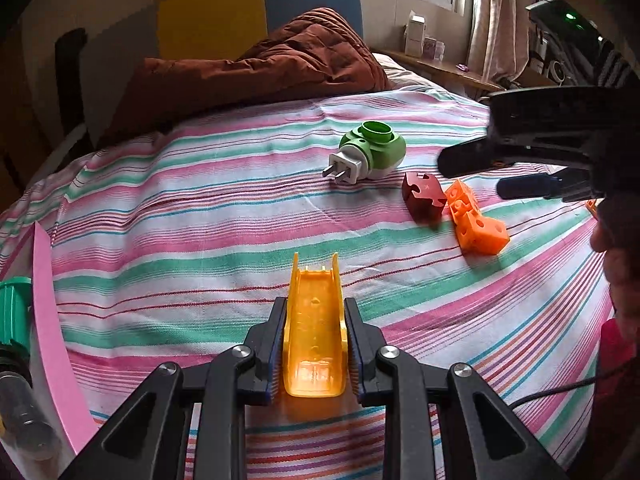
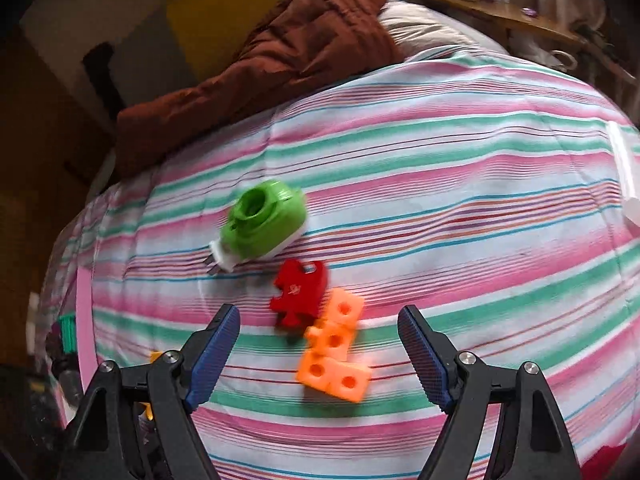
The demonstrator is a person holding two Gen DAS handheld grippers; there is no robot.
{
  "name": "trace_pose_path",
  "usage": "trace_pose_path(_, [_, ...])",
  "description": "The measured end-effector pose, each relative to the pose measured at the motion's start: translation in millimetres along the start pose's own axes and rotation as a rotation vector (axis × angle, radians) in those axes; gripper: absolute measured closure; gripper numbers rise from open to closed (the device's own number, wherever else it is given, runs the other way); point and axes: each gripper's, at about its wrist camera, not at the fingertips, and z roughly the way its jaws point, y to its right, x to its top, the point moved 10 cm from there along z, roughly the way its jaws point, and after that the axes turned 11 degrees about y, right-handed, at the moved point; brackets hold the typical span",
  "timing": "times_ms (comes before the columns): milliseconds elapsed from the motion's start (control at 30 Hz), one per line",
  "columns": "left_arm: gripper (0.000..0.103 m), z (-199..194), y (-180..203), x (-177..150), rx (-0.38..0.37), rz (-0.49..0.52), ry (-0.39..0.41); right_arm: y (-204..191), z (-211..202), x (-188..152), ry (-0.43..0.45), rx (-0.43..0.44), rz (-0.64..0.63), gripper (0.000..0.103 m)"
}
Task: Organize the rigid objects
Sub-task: 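Grasp the orange elongated piece with the left tool, then grasp the green plug-in device with the right tool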
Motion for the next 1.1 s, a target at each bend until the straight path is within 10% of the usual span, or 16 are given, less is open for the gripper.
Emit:
trace_pose_path(333, [0.077, -6.0, -2.5, -2.6, -0.01, -0.017, 0.017, -27.3, 52.9, 37.3, -0.058, 0.014, 0.089, 0.013])
trace_pose_path(433, [0.077, -5.6, -1.6, -2.4, -0.01, -0.018, 0.021, -43.4, 83.2, 39.2, -0.113, 0.004, 0.046, 0.037])
trace_pose_path(567, [0.077, -8.3, -2.1, -3.6, -0.018, -0.029, 0.023, -85.1, 98.0, 35.6, -0.119, 0.07, -0.168, 0.042])
trace_pose_path(700, [0.077, -8.9, -1.7, -3.9, -0.022, -0.034, 0.024, -108.7, 97.9, 24.5, -0.129, 0.139, -0.315, 0.036])
trace_pose_path(1000, [0.077, -10.3, -1.2, -5.1, -0.03, -0.046, 0.024, -112.4, 106.5, 36.6, -0.109, 0.138, -0.229, 0.026])
trace_pose_path(1100, [0.077, -10.9, -0.4, -5.3, -0.034, -0.051, 0.025, -113.9, 109.5, 36.4, -0.098, 0.044, -0.321, 0.05])
